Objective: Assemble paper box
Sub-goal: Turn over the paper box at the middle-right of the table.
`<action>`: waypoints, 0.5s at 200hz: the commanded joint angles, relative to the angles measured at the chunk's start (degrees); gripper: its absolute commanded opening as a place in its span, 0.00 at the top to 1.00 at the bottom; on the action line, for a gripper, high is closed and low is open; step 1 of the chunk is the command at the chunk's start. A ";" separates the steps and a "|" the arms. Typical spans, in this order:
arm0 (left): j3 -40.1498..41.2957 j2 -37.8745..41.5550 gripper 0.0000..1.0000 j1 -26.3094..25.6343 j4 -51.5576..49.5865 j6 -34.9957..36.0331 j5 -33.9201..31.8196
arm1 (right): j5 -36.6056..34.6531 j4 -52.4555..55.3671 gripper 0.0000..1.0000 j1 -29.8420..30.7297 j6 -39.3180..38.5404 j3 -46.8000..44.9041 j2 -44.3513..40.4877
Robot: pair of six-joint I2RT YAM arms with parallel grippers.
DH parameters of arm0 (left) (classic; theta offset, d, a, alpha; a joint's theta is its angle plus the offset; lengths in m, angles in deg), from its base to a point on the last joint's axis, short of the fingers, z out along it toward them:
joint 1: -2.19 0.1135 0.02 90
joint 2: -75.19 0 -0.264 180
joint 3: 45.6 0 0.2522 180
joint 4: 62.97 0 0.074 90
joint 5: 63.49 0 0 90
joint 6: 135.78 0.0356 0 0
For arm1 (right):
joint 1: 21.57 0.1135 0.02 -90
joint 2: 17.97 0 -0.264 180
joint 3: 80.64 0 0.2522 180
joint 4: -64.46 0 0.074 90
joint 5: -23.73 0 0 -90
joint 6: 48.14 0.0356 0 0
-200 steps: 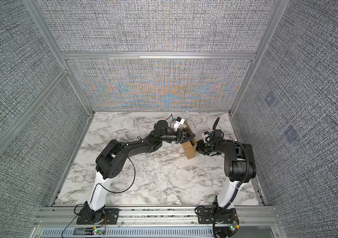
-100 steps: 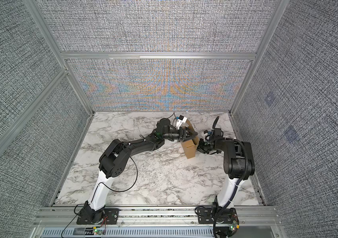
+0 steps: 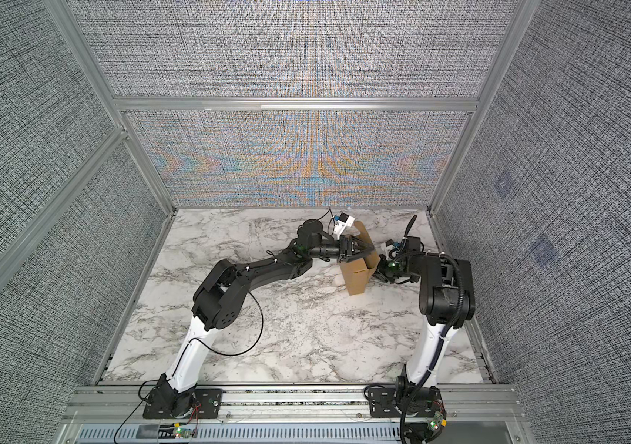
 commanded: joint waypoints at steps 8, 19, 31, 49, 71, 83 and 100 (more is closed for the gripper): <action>-1.37 -0.15 0.39 -0.26 -0.08 1.03 1.63 | -2.41 1.60 0.60 0.04 -0.38 -0.04 0.78; -1.56 0.18 0.38 -0.25 -0.47 1.09 1.84 | -2.41 1.71 0.60 0.09 -0.38 0.06 0.77; -1.65 0.67 0.38 -0.29 -1.37 1.59 2.07 | -2.41 2.07 0.60 0.03 -0.47 0.36 0.74; -1.45 1.46 0.38 -0.26 -3.62 3.08 2.20 | -2.44 2.29 0.60 0.02 -0.51 0.53 0.55; -0.14 2.49 0.38 -0.17 -5.45 4.42 2.25 | -2.50 2.58 0.60 0.08 -0.59 0.85 0.38; 0.70 3.11 0.38 -0.17 -5.53 4.38 2.35 | -2.50 2.59 0.60 0.09 -0.70 0.85 0.45; 1.57 4.53 0.38 -0.17 -6.41 5.14 2.62 | -2.63 2.73 0.60 -0.06 -0.80 0.85 0.33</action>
